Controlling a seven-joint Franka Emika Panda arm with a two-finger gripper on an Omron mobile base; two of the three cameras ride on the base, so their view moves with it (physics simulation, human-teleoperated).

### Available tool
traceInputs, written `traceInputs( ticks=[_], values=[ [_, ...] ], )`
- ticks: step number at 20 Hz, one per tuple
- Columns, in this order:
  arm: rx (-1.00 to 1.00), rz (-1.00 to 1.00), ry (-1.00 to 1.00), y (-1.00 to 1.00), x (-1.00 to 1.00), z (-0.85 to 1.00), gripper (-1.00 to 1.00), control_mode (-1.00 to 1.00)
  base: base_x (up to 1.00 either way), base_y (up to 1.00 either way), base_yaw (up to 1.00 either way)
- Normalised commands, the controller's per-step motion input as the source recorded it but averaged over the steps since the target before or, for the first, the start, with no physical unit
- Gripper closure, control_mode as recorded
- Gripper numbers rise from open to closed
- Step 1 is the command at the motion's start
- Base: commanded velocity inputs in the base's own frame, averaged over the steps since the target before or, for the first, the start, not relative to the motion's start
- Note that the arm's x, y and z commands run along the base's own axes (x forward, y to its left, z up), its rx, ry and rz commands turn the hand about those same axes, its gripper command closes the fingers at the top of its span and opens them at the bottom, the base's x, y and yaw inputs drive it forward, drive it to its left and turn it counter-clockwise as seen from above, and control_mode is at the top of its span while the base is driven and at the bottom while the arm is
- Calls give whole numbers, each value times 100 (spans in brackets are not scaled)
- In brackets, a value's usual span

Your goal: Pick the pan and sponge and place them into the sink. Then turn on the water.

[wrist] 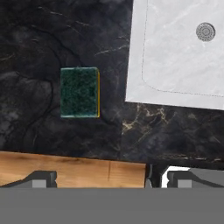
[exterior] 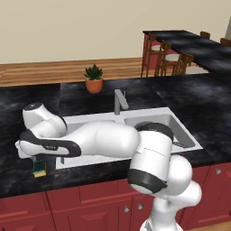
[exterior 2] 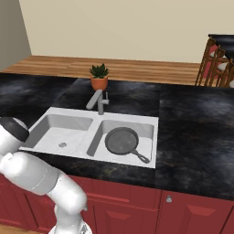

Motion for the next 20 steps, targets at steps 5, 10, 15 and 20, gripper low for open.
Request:
traceInputs(
  ticks=[5,10,15,20],
  values=[
    [0,2,-1,2,10,-12,-100,-100,0,0,0],
    [1,4,0,0,12,-15,-100,-100,0,0,0],
    [4,3,1,1,7,-19,-100,-100,0,0,0],
    [5,3,1,2,5,-20,-100,-100,0,0,0]
  ],
)
